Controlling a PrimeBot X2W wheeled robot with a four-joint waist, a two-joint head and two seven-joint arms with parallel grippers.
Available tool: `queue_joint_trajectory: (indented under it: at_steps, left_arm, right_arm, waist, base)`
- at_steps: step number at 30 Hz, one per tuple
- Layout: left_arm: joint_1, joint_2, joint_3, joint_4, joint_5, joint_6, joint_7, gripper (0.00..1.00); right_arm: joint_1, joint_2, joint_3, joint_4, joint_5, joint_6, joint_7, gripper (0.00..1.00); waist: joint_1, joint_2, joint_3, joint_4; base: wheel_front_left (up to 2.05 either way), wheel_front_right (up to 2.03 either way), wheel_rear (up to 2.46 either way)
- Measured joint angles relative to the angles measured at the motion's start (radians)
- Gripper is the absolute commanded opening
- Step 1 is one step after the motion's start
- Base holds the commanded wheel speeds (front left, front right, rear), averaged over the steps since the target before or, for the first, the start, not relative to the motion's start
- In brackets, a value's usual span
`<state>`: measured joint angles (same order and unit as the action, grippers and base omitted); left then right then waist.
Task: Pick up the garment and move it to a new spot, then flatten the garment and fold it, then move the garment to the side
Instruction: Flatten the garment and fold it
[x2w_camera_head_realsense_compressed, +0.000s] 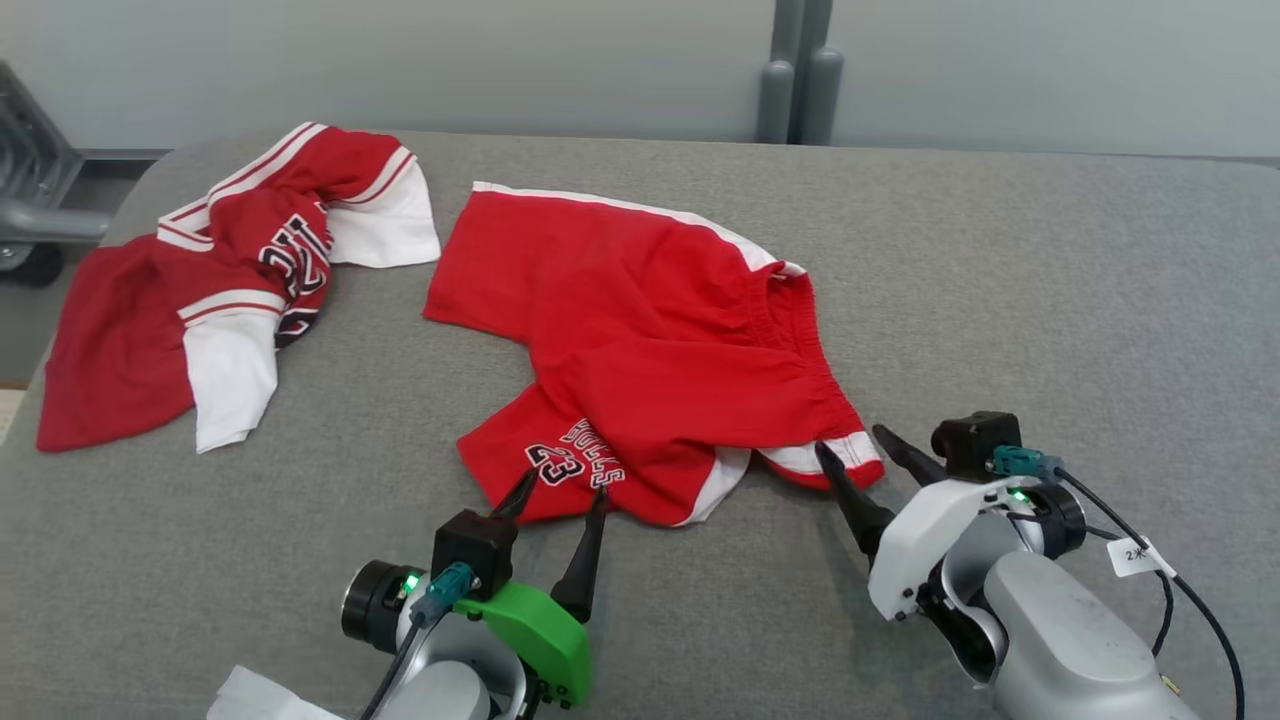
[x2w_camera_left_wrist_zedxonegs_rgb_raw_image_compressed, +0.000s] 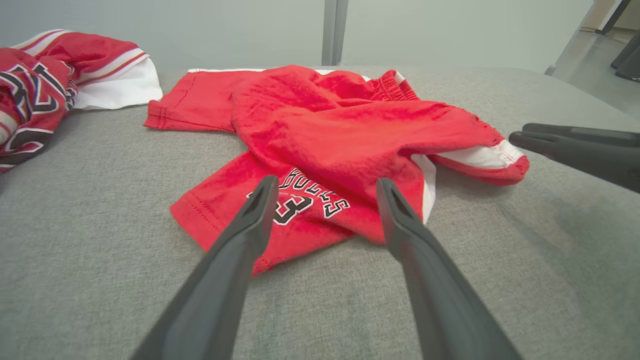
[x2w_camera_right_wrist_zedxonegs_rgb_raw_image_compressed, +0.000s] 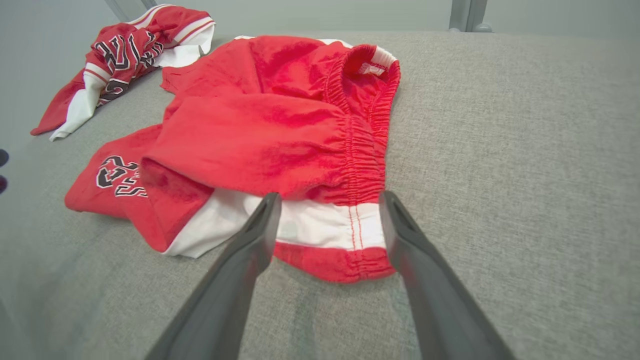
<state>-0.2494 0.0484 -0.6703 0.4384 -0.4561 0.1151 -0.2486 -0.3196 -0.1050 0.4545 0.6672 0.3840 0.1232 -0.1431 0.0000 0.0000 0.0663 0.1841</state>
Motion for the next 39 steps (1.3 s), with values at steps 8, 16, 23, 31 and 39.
queue_joint_trajectory:
  at_steps: [8,16,23,31,39]
  left_arm:
    - [0.022,0.0,0.025,-0.043,0.005,0.001,0.0,1.0]
    - [0.063,0.0,0.049,-0.08,0.031,0.002,0.0,1.0]
    - [0.078,0.0,0.06,-0.12,0.042,0.003,0.0,1.0]
    - [0.086,0.0,0.064,-0.157,0.065,0.004,0.0,1.0]
    - [0.086,0.0,0.08,-0.175,0.078,0.004,0.0,1.0]
  right_arm:
    - [-0.012,-0.027,0.031,0.044,0.04,0.0,0.03,1.0]
    - [-0.041,-0.06,0.055,0.064,0.055,0.0,0.03,1.0]
    - [-0.041,-0.087,0.071,0.085,0.079,0.0,0.039,1.0]
    - [-0.041,-0.093,0.09,0.101,0.117,0.0,0.049,1.0]
    - [-0.051,-0.093,0.133,0.103,0.154,0.0,0.058,0.49]
  waist:
    - [0.0,0.0,-0.01,0.079]
    - [0.0,0.0,-0.012,0.101]
    - [0.0,0.0,-0.01,0.094]
    - [0.0,0.0,0.011,0.086]
    - [0.0,0.0,0.02,0.086]
  base:
    - [0.0,0.0,0.0]
    - [0.0,0.0,0.0]
    - [0.0,0.0,0.0]
    - [0.0,0.0,0.0]
    - [0.0,0.0,0.0]
